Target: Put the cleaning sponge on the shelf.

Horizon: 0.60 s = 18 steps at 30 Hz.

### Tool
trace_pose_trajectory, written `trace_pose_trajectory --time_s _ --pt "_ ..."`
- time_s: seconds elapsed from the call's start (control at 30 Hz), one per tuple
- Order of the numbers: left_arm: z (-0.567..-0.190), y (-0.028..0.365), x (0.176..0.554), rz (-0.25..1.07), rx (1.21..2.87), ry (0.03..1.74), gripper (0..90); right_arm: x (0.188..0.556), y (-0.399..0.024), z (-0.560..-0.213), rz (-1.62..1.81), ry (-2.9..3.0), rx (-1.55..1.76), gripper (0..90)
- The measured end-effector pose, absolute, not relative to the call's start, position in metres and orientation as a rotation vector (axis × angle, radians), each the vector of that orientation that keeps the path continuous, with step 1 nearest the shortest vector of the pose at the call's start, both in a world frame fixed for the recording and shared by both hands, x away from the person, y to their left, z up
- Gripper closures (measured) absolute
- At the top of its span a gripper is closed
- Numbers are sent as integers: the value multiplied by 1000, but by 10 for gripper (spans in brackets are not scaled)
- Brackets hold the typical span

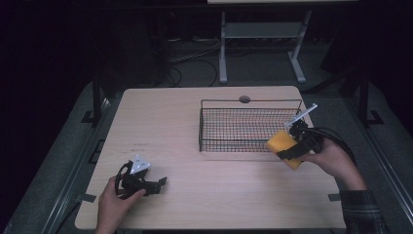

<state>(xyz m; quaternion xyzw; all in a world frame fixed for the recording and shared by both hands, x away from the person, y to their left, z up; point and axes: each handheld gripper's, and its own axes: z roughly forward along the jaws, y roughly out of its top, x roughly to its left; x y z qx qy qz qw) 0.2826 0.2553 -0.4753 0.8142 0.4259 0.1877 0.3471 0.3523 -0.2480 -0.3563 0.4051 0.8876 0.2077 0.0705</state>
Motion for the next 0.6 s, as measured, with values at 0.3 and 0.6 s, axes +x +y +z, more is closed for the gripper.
trace_pose_trajectory --time_s 0.3,0.6 --pt "-475 255 283 486 2112 1105 128 367 -261 -349 627 2627 1269 225" --pt "-475 255 283 487 2112 1105 128 386 -272 -345 620 2580 1338 225"
